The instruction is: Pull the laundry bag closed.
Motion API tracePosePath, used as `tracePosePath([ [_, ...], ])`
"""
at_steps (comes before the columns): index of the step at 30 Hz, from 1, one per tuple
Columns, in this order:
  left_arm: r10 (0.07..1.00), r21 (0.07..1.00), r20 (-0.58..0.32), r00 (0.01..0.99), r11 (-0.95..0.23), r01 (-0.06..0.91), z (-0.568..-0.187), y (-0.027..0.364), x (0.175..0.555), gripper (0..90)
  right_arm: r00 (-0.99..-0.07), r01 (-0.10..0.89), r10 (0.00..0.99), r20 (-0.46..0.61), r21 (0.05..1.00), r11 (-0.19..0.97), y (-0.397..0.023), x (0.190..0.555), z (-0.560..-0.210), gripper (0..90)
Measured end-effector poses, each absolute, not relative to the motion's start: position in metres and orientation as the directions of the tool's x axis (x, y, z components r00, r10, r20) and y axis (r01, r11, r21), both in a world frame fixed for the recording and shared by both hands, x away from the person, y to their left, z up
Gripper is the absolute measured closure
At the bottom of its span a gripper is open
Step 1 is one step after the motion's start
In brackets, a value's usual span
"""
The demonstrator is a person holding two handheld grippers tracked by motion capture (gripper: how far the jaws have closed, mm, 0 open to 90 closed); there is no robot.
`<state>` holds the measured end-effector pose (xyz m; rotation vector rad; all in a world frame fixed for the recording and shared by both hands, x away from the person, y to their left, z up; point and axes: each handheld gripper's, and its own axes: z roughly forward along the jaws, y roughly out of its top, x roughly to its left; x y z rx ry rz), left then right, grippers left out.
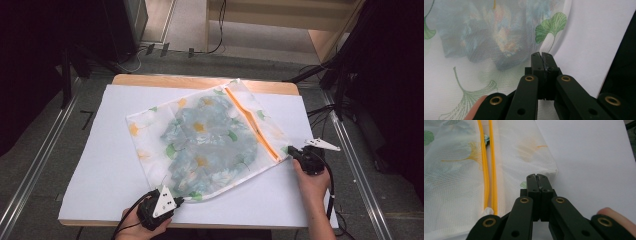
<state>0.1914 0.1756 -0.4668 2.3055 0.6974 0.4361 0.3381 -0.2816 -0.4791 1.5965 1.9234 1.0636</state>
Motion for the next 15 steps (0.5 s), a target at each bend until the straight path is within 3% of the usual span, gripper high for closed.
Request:
tracePosePath([
  [7, 0.661, 0.728, 0.043, 0.749, -0.535, 0.429, -0.460, 0.208, 0.205, 90.0, -0.293, 0.617, 0.945, 0.142, 0.783, 0.074, -0.280, 0.322, -0.477, 90.0],
  [15, 0.698, 0.738, 0.035, 0.715, -0.500, 0.453, -0.459, 0.228, 0.212, 90.0, -0.343, 0.608, 0.931, 0.125, 0.785, 0.119, -0.273, 0.298, -0.476, 90.0],
])
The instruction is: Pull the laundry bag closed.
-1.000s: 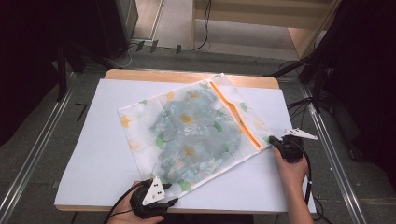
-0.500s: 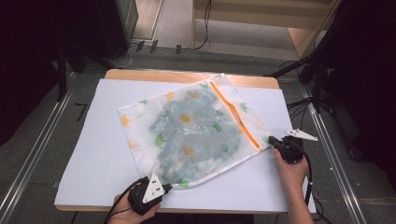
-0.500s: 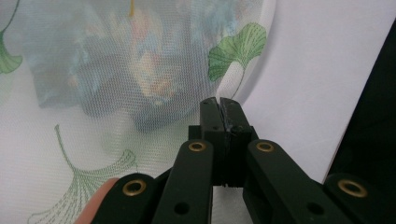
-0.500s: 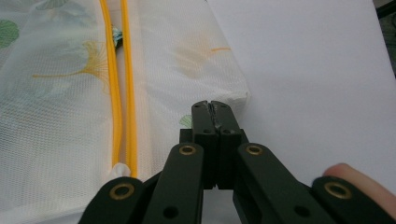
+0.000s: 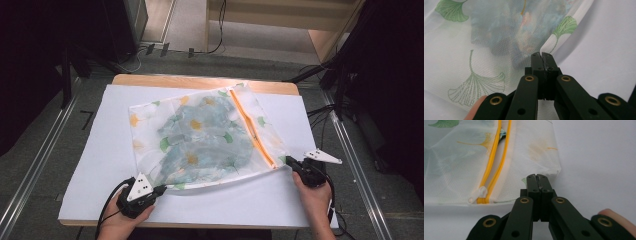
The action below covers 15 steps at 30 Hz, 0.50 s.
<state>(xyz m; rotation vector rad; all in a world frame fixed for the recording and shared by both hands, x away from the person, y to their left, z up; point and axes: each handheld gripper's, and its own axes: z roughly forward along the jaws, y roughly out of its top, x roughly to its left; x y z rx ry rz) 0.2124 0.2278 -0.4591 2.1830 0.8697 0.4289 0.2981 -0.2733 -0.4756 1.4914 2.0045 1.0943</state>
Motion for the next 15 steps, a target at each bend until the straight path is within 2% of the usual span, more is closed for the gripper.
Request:
tracePosePath([
  [15, 0.762, 0.744, 0.039, 0.647, -0.454, 0.490, -0.458, 0.253, 0.223, 90.0, -0.417, 0.600, 0.900, 0.125, 0.782, 0.170, -0.257, 0.254, -0.476, 90.0],
])
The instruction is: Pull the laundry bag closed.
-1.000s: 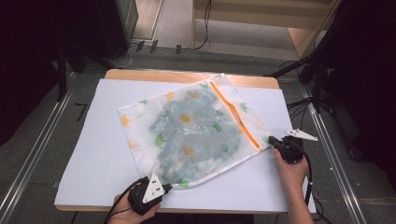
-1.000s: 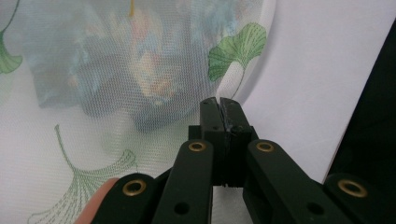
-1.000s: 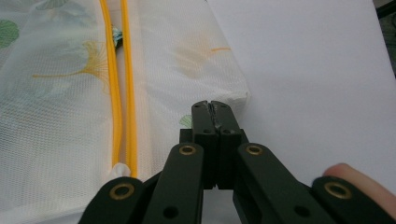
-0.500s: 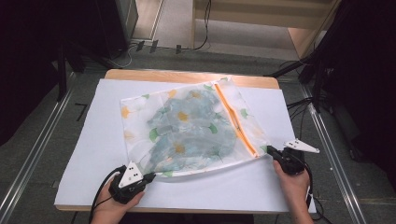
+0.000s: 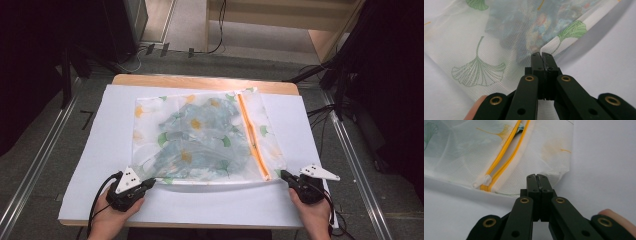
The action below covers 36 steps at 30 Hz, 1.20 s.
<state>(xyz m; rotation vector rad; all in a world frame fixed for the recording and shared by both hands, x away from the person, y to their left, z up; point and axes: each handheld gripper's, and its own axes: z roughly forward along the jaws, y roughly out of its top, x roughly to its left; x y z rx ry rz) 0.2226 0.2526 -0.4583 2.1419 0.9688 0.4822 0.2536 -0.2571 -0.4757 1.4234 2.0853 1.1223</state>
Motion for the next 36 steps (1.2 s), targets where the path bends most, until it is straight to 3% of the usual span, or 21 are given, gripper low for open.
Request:
tracePosePath([
  [14, 0.800, 0.748, 0.036, 0.598, -0.419, 0.515, -0.457, 0.271, 0.228, 90.0, -0.461, 0.593, 0.878, 0.129, 0.781, 0.197, -0.240, 0.231, -0.475, 90.0],
  [36, 0.798, 0.747, 0.008, 0.602, -0.405, 0.527, -0.457, 0.286, 0.216, 90.0, -0.493, 0.596, 0.858, 0.147, 0.775, 0.209, -0.233, 0.210, -0.476, 90.0],
])
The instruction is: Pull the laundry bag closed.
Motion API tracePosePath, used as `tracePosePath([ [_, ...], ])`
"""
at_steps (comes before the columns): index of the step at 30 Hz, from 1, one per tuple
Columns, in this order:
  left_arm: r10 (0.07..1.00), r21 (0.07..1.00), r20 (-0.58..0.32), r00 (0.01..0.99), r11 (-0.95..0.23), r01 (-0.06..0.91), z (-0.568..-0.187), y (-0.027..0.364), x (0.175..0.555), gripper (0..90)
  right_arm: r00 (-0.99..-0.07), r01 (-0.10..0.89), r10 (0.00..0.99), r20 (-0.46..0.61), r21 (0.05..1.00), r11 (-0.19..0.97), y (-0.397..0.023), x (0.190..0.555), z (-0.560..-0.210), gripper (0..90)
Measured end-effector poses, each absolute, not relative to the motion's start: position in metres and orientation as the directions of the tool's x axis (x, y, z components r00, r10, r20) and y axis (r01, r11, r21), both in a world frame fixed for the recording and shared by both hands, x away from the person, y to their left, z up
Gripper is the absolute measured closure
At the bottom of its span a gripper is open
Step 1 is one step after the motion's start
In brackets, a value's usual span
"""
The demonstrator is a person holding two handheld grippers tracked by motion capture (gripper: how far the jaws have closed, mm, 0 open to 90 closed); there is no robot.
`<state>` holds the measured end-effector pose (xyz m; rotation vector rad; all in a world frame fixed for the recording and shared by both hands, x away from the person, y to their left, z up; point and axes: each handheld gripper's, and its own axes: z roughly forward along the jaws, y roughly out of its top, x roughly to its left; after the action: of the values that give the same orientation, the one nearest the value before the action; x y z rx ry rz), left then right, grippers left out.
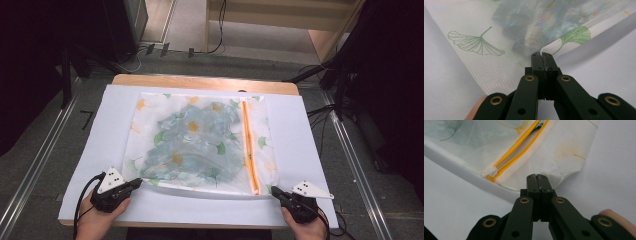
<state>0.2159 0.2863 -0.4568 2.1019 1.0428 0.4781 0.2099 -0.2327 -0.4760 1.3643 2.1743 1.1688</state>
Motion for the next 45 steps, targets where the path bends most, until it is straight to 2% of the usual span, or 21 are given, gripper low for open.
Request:
tracePosePath([
  [9, 0.796, 0.742, 0.006, 0.605, -0.409, 0.531, -0.457, 0.292, 0.207, 90.0, -0.511, 0.596, 0.848, 0.141, 0.769, 0.231, -0.227, 0.203, -0.478, 90.0],
  [21, 0.793, 0.765, -0.043, 0.608, -0.365, 0.531, -0.458, 0.299, 0.203, 89.5, -0.518, 0.584, 0.845, 0.133, 0.776, 0.236, -0.228, 0.199, -0.477, 89.3],
  [22, 0.801, 0.775, -0.061, 0.596, -0.338, 0.534, -0.457, 0.301, 0.204, 85.2, -0.515, 0.580, 0.847, 0.133, 0.782, 0.230, -0.228, 0.199, -0.477, 83.3],
  [23, 0.809, 0.781, -0.073, 0.583, -0.317, 0.538, -0.457, 0.302, 0.205, 76.6, -0.514, 0.580, 0.846, 0.142, 0.784, 0.221, -0.229, 0.199, -0.477, 75.5],
  [24, 0.809, 0.781, -0.073, 0.583, -0.317, 0.538, -0.457, 0.302, 0.205, 68.4, -0.514, 0.580, 0.846, 0.142, 0.784, 0.221, -0.229, 0.199, -0.477, 75.5],
  [25, 0.827, 0.792, -0.091, 0.555, -0.278, 0.544, -0.455, 0.306, 0.205, 68.4, -0.514, 0.580, 0.845, 0.147, 0.785, 0.216, -0.230, 0.200, -0.477, 71.3],
  [26, 0.832, 0.814, -0.138, 0.538, -0.215, 0.540, -0.453, 0.311, 0.205, 62.7, -0.511, 0.569, 0.845, 0.156, 0.798, 0.197, -0.231, 0.199, -0.475, 64.4],
  [27, 0.832, 0.814, -0.138, 0.538, -0.215, 0.540, -0.453, 0.311, 0.205, 62.1, -0.511, 0.569, 0.845, 0.156, 0.798, 0.197, -0.231, 0.199, -0.475, 64.4],
  [33, 0.848, 0.844, -0.107, 0.520, -0.199, 0.498, -0.443, 0.298, 0.200, 65.8, -0.503, 0.541, 0.855, 0.131, 0.819, 0.193, -0.228, 0.197, -0.471, 59.6],
  [45, 0.771, 0.824, -0.101, 0.628, -0.288, 0.487, -0.443, 0.228, 0.212, 85.5, -0.540, 0.533, 0.827, 0.157, 0.824, 0.192, -0.219, 0.197, -0.470, 65.0],
])
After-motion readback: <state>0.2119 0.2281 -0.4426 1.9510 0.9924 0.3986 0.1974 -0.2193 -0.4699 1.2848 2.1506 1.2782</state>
